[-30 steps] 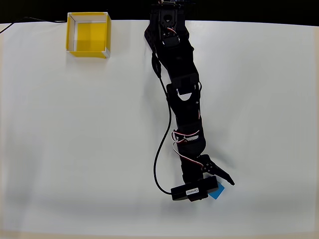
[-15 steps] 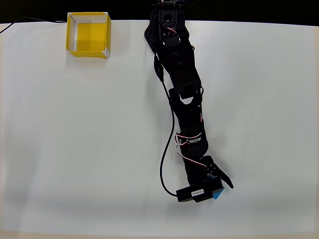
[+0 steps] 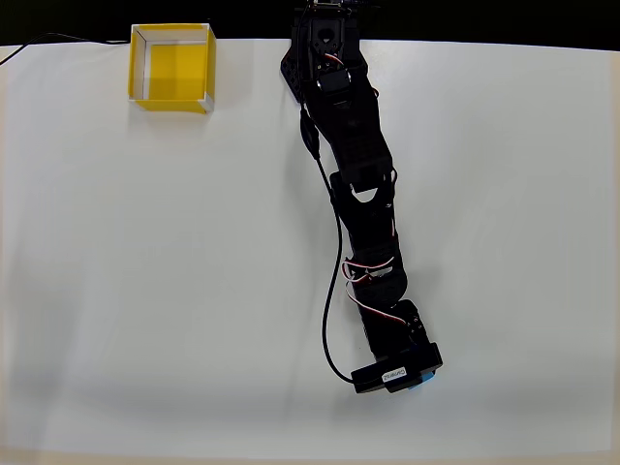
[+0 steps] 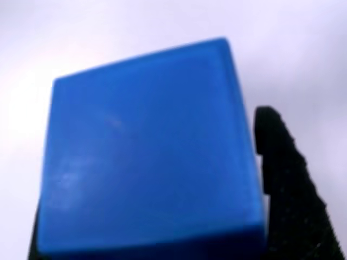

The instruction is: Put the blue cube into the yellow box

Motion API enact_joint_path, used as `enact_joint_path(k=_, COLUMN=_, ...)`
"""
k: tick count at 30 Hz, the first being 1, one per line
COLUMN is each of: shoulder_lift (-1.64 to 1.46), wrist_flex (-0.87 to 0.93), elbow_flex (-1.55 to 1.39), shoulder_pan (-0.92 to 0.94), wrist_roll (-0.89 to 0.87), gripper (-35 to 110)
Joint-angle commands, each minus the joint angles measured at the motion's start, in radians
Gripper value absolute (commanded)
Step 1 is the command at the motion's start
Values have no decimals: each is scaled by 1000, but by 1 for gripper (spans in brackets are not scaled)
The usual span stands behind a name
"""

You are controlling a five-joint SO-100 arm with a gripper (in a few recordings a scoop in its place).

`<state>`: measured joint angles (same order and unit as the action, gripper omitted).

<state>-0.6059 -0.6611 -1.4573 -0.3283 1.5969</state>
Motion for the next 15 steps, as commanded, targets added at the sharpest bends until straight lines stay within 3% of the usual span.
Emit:
enact_joint_path(k=1, shoulder_lift=-95, wrist_flex=8, elbow_flex=86, shoulder_pan=17, wrist_roll=37, gripper=18)
enact_joint_path(k=11, shoulder_lift=-400, wrist_flex=152, elbow_flex=-92, shoulder_pan=94, wrist_roll=35, gripper=14)
enact_joint_path(k=15, shoulder_lift=-641, wrist_flex=368, elbow_flex=-158, shoulder_pan=164, wrist_roll=-6, gripper=14)
